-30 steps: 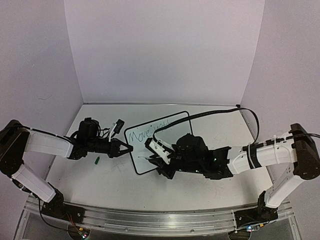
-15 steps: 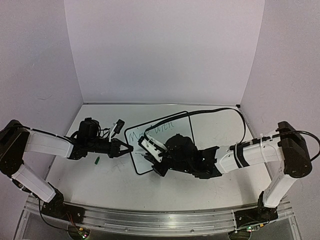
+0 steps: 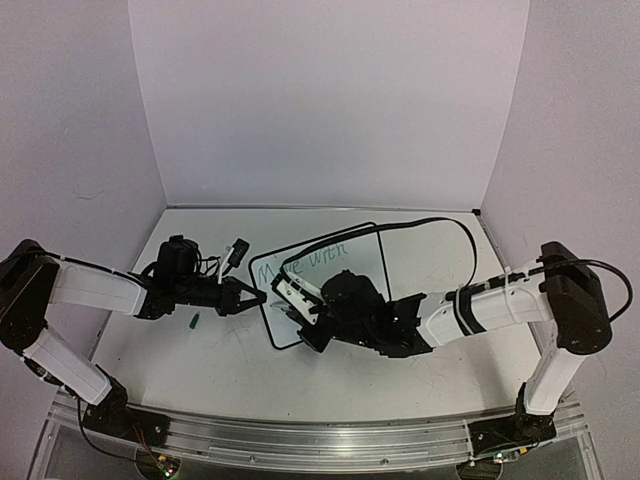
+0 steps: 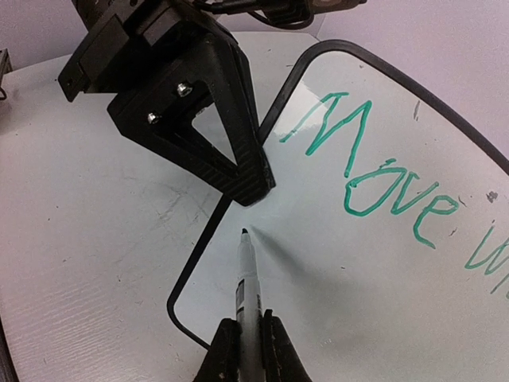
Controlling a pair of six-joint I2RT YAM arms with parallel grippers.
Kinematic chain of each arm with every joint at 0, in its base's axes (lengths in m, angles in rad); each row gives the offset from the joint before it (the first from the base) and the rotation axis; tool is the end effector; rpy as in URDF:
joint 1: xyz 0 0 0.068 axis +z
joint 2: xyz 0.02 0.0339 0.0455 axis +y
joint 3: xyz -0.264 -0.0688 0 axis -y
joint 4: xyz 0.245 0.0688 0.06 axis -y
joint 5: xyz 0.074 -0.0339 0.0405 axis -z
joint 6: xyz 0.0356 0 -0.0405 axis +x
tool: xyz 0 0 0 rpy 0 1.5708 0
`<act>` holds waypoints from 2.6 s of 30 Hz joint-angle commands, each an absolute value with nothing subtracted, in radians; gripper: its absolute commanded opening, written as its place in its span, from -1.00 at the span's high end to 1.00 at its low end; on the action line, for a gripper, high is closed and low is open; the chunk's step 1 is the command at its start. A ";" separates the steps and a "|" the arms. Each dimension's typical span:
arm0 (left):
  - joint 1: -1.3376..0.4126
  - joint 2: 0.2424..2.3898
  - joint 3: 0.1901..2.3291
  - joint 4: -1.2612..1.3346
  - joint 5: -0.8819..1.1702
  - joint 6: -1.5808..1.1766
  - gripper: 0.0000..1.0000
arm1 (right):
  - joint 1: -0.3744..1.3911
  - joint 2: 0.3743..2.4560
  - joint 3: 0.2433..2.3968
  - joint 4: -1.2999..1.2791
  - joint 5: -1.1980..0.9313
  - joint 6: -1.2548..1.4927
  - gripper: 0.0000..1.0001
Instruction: Write a sentence on the whiteboard
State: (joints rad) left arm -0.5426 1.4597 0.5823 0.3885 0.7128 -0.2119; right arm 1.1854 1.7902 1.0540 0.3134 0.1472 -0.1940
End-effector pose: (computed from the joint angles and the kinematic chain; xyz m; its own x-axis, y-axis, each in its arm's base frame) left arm 0.2300 -0.1658 0.1784 -0.5793 0.1635 -0.7985 0.7807 0.3929 -0.4859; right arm 0.1548 0.3677 0.2063 0.0157 -0.4687 -0.8832 -0.8798 0.4132 -0.2349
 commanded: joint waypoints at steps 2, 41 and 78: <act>-0.543 1.447 0.609 0.353 0.671 -0.166 1.00 | 1.185 1.807 1.106 0.342 0.183 -0.187 1.00; -0.543 1.447 0.604 0.350 0.663 -0.158 1.00 | 1.178 1.824 1.026 0.306 0.133 -0.099 1.00; -0.543 1.442 0.597 0.347 0.655 -0.152 1.00 | 1.154 1.804 1.084 0.374 0.111 -0.097 1.00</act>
